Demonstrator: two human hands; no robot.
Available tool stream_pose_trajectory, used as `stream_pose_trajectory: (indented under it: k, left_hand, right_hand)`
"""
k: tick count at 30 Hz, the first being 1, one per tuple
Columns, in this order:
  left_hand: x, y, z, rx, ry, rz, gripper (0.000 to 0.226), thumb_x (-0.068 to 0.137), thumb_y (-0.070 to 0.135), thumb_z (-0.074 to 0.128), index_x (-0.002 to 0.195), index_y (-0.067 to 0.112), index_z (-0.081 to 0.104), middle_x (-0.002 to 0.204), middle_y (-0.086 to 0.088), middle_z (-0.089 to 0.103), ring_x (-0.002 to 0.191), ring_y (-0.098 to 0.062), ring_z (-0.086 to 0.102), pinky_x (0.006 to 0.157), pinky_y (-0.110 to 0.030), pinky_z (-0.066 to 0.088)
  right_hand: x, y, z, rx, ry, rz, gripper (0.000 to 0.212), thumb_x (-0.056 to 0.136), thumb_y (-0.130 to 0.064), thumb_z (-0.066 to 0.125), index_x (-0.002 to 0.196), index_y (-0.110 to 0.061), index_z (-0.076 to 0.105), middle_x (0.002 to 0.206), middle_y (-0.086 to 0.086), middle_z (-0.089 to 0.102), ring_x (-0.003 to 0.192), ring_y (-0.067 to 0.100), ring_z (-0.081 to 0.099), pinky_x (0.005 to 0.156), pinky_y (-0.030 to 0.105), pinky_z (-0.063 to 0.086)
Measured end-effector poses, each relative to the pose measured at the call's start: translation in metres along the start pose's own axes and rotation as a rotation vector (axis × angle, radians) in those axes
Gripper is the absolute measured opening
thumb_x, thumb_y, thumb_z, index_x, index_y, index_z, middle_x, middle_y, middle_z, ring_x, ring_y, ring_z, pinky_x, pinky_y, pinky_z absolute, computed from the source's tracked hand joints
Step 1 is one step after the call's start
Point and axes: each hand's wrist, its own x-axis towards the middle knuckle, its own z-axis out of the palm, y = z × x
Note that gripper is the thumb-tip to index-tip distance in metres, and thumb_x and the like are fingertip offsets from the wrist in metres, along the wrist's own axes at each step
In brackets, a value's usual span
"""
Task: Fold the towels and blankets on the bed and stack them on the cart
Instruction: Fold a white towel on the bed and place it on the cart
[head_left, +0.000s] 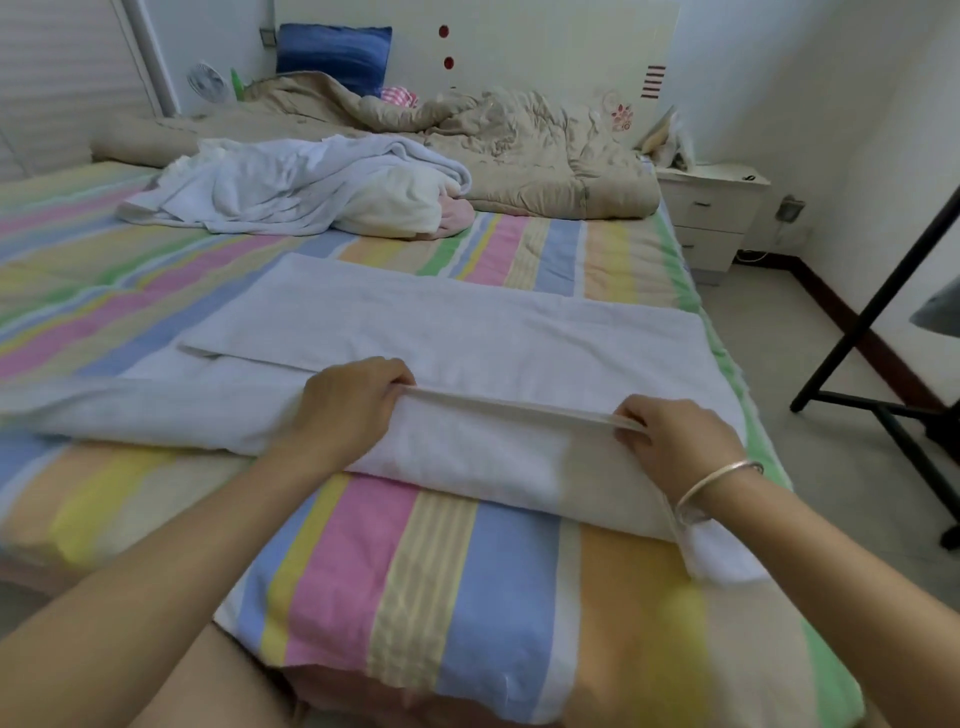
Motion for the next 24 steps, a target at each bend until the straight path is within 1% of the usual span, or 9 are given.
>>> stream_pose_trajectory:
  k: [2,4,7,10,13,16,19,22,24]
  left_hand:
    - [0.034,0.0,0.011,0.003,0.026,-0.047,0.016,0.094,0.018,0.054,0.101,0.022,0.067,0.098,0.0,0.068,0.09,-0.028,0.064,0.072,-0.04,0.05]
    - [0.072,0.001,0.023,-0.035,0.069,-0.065,0.016,0.094,0.014,0.053,0.101,0.018,0.067,0.096,-0.004,0.067,0.091,-0.029,0.061,0.074,-0.042,0.05]
    - [0.131,0.001,0.046,-0.074,0.111,-0.056,0.017,0.093,0.007,0.054,0.1,0.013,0.068,0.093,-0.009,0.067,0.09,-0.032,0.059,0.078,-0.04,0.047]
    - [0.183,-0.003,0.072,-0.052,0.121,-0.055,0.02,0.091,0.004,0.053,0.1,0.013,0.068,0.092,-0.009,0.067,0.089,-0.031,0.058,0.077,-0.038,0.045]
    - [0.222,-0.008,0.103,-0.003,0.096,-0.047,0.026,0.087,-0.001,0.051,0.099,0.015,0.067,0.091,-0.007,0.066,0.087,-0.03,0.057,0.076,-0.036,0.041]
    - [0.238,-0.012,0.132,0.041,0.049,-0.043,0.028,0.084,-0.003,0.053,0.098,0.016,0.068,0.09,-0.008,0.066,0.087,-0.031,0.058,0.076,-0.036,0.04]
    - [0.232,-0.019,0.163,0.114,-0.023,-0.052,0.029,0.083,-0.002,0.053,0.098,0.018,0.067,0.09,-0.005,0.064,0.088,-0.029,0.057,0.074,-0.034,0.034]
    - [0.224,-0.026,0.178,0.147,0.037,-0.032,0.025,0.075,-0.003,0.059,0.089,0.016,0.066,0.08,-0.005,0.061,0.077,-0.031,0.057,0.067,-0.031,0.028]
    - [0.224,-0.029,0.181,0.17,0.072,-0.012,0.022,0.072,-0.003,0.062,0.084,0.015,0.066,0.075,-0.005,0.06,0.071,-0.031,0.057,0.064,-0.031,0.029]
  right_hand:
    - [0.03,0.008,-0.004,-0.067,0.052,0.05,0.009,0.095,-0.026,0.048,0.097,-0.026,0.057,0.096,0.004,0.065,0.084,0.033,0.058,0.066,0.034,0.045]
    - [0.062,0.017,-0.009,-0.122,0.082,0.095,0.012,0.095,-0.022,0.045,0.102,-0.023,0.055,0.099,0.006,0.064,0.086,0.033,0.058,0.066,0.033,0.044]
    - [0.109,0.036,-0.015,-0.175,0.152,0.169,0.017,0.097,-0.021,0.044,0.11,-0.021,0.055,0.106,0.008,0.063,0.094,0.033,0.058,0.066,0.032,0.038]
    - [0.151,0.057,-0.011,-0.151,0.201,0.219,0.016,0.096,-0.019,0.045,0.107,-0.02,0.056,0.106,0.009,0.063,0.095,0.035,0.058,0.067,0.033,0.036]
    - [0.188,0.075,0.001,-0.139,0.213,0.228,0.014,0.096,-0.02,0.046,0.104,-0.02,0.058,0.104,0.008,0.064,0.093,0.035,0.058,0.069,0.035,0.04]
    - [0.21,0.088,0.023,-0.097,0.183,0.233,0.014,0.096,-0.023,0.048,0.103,-0.022,0.06,0.103,0.006,0.065,0.092,0.033,0.058,0.067,0.034,0.041]
    - [0.22,0.099,0.051,-0.032,0.138,0.248,0.013,0.093,-0.033,0.054,0.101,-0.026,0.063,0.103,0.002,0.067,0.095,0.029,0.059,0.069,0.033,0.041]
    - [0.224,0.104,0.064,0.009,0.086,0.259,0.015,0.091,-0.038,0.057,0.101,-0.028,0.064,0.102,-0.003,0.068,0.096,0.023,0.06,0.069,0.03,0.042]
    - [0.221,0.109,0.062,0.035,0.07,0.257,0.018,0.089,-0.031,0.058,0.106,-0.029,0.062,0.105,-0.005,0.068,0.098,0.022,0.061,0.074,0.03,0.046]
